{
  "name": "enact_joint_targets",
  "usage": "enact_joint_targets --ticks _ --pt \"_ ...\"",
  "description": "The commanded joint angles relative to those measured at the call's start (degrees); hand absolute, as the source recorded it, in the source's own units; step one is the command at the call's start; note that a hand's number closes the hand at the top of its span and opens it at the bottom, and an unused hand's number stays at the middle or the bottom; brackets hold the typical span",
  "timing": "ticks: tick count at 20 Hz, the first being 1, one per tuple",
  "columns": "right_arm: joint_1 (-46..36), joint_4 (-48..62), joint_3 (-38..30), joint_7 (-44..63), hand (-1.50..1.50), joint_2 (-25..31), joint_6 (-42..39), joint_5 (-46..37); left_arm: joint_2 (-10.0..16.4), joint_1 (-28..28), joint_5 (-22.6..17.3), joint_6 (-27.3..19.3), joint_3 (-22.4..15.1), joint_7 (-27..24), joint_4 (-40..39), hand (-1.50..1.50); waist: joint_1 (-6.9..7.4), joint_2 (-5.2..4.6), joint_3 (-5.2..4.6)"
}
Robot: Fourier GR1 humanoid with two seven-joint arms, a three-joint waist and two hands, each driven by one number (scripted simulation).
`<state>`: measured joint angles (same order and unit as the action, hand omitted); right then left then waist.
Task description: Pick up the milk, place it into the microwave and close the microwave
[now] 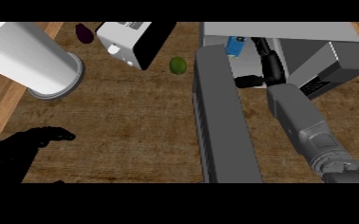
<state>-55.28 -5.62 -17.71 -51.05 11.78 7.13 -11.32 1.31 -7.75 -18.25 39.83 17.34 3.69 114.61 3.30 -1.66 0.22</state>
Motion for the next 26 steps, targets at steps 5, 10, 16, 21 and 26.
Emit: enact_joint_targets --ticks 5,10,16,21,26 --pt "7.8 -0.8 -1.5 -6.1 -1.50 -2.4 -11.3 2.6 -1.3 -1.4 2.0 -2.9 -8.5 1.5 1.3 1.50 -1.42 0.86 -0.08" --pt "11.9 -4.3 -0.3 -6.0 -1.50 -3.0 -14.3 2.8 -1.3 -1.2 4.3 -8.0 -15.0 4.0 2.3 1.50 -2.78 1.54 -0.18" --pt "21.6 -9.8 3.0 -7.9 -1.50 -1.4 -16.6 1.6 -1.3 -0.2 7.1 -9.2 -20.1 7.1 4.3 1.50 -3.83 2.02 -0.25" --pt "28.7 -14.8 2.5 -8.5 -1.50 2.6 -21.2 3.8 -1.3 7.3 12.3 -13.5 -25.5 5.1 -3.1 1.50 -4.34 1.90 -0.25" --pt "35.8 -22.6 3.7 -6.9 -1.50 1.9 -22.4 5.4 -1.3 12.5 20.5 -15.8 -30.8 -2.8 -11.8 1.50 -4.86 1.97 -0.31"
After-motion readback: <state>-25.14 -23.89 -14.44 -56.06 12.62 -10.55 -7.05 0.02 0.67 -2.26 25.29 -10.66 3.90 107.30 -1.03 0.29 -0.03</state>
